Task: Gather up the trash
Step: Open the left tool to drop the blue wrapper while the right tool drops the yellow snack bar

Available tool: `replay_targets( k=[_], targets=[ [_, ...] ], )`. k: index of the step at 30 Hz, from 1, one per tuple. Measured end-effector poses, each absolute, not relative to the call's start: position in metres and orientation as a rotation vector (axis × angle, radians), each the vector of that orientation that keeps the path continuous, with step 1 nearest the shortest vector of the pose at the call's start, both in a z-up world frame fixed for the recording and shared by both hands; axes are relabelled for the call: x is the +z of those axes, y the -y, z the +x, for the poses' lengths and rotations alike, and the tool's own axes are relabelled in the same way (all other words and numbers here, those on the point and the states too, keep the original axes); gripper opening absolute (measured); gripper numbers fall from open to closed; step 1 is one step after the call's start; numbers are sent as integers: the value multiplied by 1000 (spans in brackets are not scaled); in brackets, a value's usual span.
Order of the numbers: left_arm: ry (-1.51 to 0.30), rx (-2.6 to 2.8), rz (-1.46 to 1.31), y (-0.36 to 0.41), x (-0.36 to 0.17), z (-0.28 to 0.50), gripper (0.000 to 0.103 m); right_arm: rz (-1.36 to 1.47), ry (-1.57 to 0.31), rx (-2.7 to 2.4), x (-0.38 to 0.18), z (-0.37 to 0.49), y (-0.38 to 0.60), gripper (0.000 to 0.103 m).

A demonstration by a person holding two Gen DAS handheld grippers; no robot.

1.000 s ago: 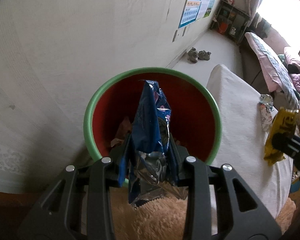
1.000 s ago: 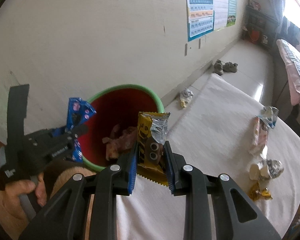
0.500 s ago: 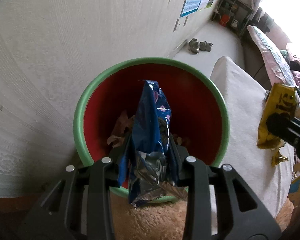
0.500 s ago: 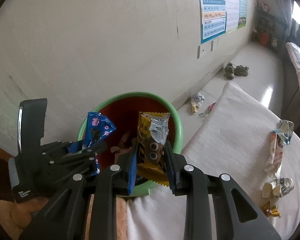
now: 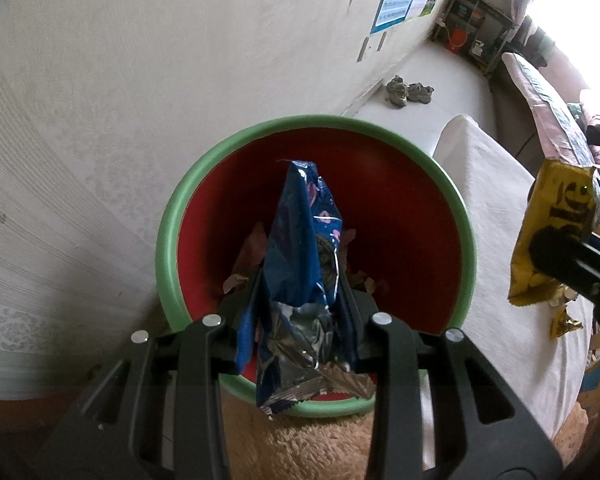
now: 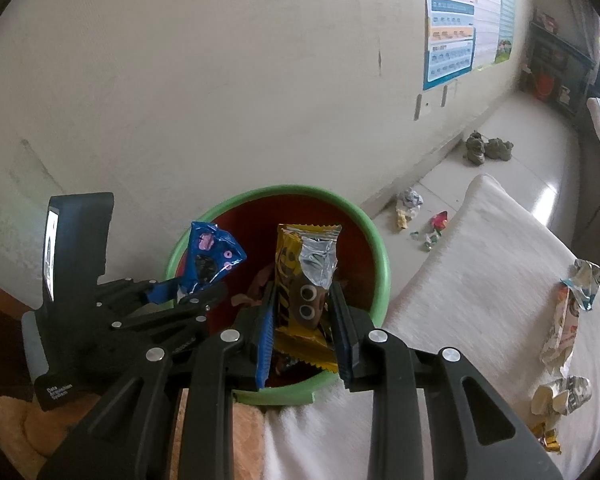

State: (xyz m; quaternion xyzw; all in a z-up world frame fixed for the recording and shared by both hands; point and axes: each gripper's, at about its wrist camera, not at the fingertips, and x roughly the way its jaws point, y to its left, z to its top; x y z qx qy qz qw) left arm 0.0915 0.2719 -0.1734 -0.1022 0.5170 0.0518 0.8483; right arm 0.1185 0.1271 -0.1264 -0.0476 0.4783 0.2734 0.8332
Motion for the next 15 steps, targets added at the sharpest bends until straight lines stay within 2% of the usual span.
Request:
replay_targets(
  k=[5, 8, 11, 15],
  targets=[
    [-1092, 117, -225, -273, -176, 91, 33, -100, -1006, 589, -124, 119, -131, 26],
    [-1094, 124, -228, -276, -178, 91, 37, -97, -1003, 599, -123, 118, -132, 27],
    [-1089, 145, -235, -279, -178, 89, 55, -100, -1003, 614, -123, 116, -134, 31],
    [-1083, 157, -248, -282, -179, 88, 63, -100, -986, 628, -122, 112, -135, 43]
  ],
)
